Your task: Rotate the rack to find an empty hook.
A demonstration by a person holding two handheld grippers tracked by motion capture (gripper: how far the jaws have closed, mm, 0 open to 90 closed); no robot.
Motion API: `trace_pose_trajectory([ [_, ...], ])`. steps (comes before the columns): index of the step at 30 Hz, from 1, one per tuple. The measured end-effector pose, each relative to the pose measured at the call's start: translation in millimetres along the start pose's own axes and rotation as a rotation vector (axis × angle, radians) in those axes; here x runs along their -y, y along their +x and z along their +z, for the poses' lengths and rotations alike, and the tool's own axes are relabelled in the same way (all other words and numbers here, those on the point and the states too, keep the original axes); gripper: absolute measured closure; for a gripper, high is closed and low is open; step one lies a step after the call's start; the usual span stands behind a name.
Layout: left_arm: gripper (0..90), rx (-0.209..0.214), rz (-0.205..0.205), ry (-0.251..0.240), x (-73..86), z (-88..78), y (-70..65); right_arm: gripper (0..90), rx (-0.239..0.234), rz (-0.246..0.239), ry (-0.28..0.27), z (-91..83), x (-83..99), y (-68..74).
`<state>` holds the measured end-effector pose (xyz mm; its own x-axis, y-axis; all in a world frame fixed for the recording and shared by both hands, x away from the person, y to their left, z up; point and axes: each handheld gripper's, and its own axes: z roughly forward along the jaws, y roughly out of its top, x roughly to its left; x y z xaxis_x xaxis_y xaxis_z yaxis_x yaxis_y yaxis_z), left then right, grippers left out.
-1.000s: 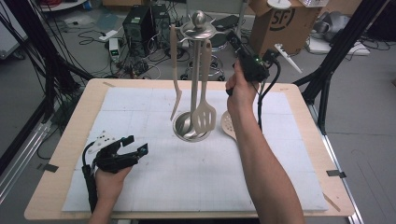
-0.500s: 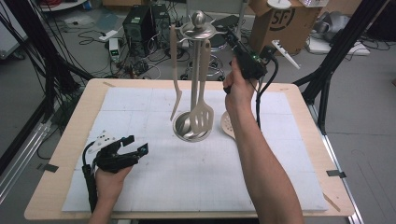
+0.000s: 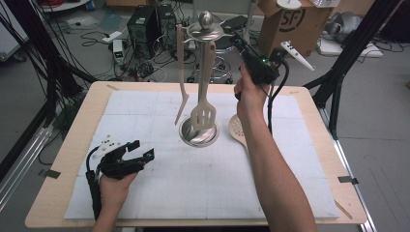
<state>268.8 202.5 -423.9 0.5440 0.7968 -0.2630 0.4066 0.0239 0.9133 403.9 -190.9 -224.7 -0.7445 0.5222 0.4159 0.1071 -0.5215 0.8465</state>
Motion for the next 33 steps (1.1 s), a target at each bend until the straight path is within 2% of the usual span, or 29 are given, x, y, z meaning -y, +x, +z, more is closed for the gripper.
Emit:
trace_pose_trajectory([
  [2, 27.8, 0.002, 0.000, 0.000, 0.1, 0.3, -0.3, 90.0, 0.002, -0.011, 0.000, -0.2, 1.4, 0.8],
  [5, 27.8, 0.001, 0.000, -0.001, 0.0, 0.5, -1.0, 90.0, 0.003, 0.022, -0.002, -1.9, 5.3, 2.7],
  [9, 27.8, 0.000, 0.001, -0.001, 0.2, 0.8, -1.1, 90.0, -0.012, 0.026, 0.010, -3.2, 12.6, 8.8],
  [15, 27.8, 0.005, 0.002, 0.000, 0.0, 0.9, -2.4, 90.0, -0.050, -0.035, 0.022, -2.0, 21.2, 27.7],
  [21, 27.8, 0.002, 0.003, 0.001, 0.1, 1.3, -2.3, 90.0, -0.035, -0.052, 0.031, -0.4, 24.6, 33.4],
  [25, 27.8, 0.004, 0.013, 0.005, 0.1, 1.8, -1.9, 90.0, -0.026, -0.094, 0.036, -0.6, 25.4, 41.0],
  [30, 27.9, 0.003, 0.006, 0.005, 0.4, 1.9, -2.3, 90.0, -0.023, -0.149, 0.048, 3.0, 28.7, 52.6],
  [33, 27.9, 0.001, 0.009, 0.005, 0.2, 1.8, -2.0, 90.0, -0.034, -0.157, 0.051, 6.3, 30.4, 56.8],
])
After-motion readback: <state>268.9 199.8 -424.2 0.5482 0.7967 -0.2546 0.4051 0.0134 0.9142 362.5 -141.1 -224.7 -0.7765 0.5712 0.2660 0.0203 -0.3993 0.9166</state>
